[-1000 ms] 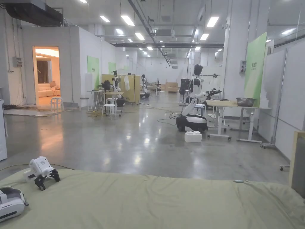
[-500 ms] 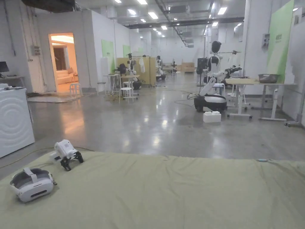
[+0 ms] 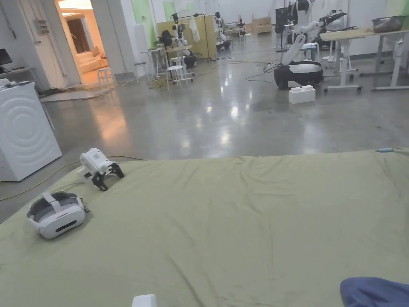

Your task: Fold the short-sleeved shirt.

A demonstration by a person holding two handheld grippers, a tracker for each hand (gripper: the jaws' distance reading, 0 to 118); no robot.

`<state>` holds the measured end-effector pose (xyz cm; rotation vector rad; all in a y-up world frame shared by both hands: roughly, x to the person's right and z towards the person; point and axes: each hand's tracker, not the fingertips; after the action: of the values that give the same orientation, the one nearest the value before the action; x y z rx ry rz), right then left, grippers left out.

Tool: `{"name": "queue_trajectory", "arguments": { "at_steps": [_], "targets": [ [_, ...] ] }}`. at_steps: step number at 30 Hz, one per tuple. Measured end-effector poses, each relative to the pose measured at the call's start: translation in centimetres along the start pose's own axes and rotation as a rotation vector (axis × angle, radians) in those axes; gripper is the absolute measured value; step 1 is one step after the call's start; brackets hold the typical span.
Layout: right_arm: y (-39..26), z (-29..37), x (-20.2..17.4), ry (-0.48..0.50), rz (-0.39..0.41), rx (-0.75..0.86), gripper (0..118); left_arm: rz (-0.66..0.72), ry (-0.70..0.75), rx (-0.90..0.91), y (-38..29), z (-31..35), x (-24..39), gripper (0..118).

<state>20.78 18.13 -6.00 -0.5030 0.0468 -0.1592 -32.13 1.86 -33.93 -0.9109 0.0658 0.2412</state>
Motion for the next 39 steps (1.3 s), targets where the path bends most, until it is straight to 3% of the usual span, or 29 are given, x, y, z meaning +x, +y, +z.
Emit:
{"name": "queue_trajectory", "arguments": {
  "at_steps": [3,5,8,9,10,11,12,16,17,18,20,21,22,24,26,29,32,39],
  "targets": [
    [-0.6,-0.9,1.5,-0.035,-0.042,-0.055,0,-0.039,0.017,0.036,-0.2,-0.1,0.9,42],
    [-0.6,-2.3,2.3,-0.026,-0.100,-0.088,0,-0.100,-0.014,0.007,-0.3,-0.3,1.6,0],
    [1.1,-6.9,3.4,0.007,-0.126,-0.111,4,-0.101,0.020,-0.005,-0.7,-0.8,1.6,0],
    [1.7,-9.2,4.1,-0.006,-0.118,-0.134,21,-0.082,0.018,-0.013,-0.5,-0.9,1.3,0],
    [2.9,-12.1,4.6,-0.022,-0.111,-0.199,64,-0.055,0.007,-0.024,-0.3,-0.8,0.9,0],
    [4.0,-15.5,5.4,-0.032,-0.118,-0.267,87,-0.048,0.003,-0.028,-0.3,-0.8,1.1,0],
    [4.6,-18.5,6.0,-0.030,-0.124,-0.289,90,-0.046,0.002,-0.034,-0.2,-0.8,1.1,0],
    [5.9,-30.7,8.7,-0.120,-0.091,-0.477,85,-0.065,0.015,-0.052,0.0,-1.0,1.6,0],
    [5.6,-32.6,9.2,-0.137,-0.081,-0.522,77,-0.068,0.018,-0.056,0.1,-1.1,1.6,0],
    [5.1,-34.7,9.6,-0.161,-0.056,-0.595,61,-0.075,0.019,-0.062,0.1,-1.1,1.6,0],
    [3.5,-35.9,9.2,-0.178,0.009,-0.676,53,-0.082,0.020,-0.064,0.1,-0.8,2.0,0],
    [3.9,-35.1,8.8,-0.166,0.044,-0.614,39,-0.083,0.020,-0.064,0.1,-0.8,2.0,0],
    [4.7,-34.2,8.2,-0.171,0.041,-0.605,2,-0.081,0.018,-0.064,0.1,-0.8,2.0,0],
    [5.1,-33.4,7.9,-0.130,0.104,-0.590,1,-0.085,0.017,-0.062,0.2,-0.5,1.9,0],
    [5.7,-31.5,7.1,-0.100,0.085,-0.594,1,-0.091,0.001,-0.040,0.4,1.0,1.7,0],
    [6.8,-26.1,6.3,-0.088,0.116,-0.456,1,-0.067,-0.080,0.072,0.0,6.9,1.1,0],
    [6.4,-19.7,6.9,-0.030,0.041,-0.387,1,-0.077,-0.125,0.099,-2.6,12.9,0.0,0],
    [-2.0,-6.9,7.6,-0.041,0.015,-0.398,1,-0.079,-0.135,0.065,-13.5,19.9,-3.4,0]
  ]
}}
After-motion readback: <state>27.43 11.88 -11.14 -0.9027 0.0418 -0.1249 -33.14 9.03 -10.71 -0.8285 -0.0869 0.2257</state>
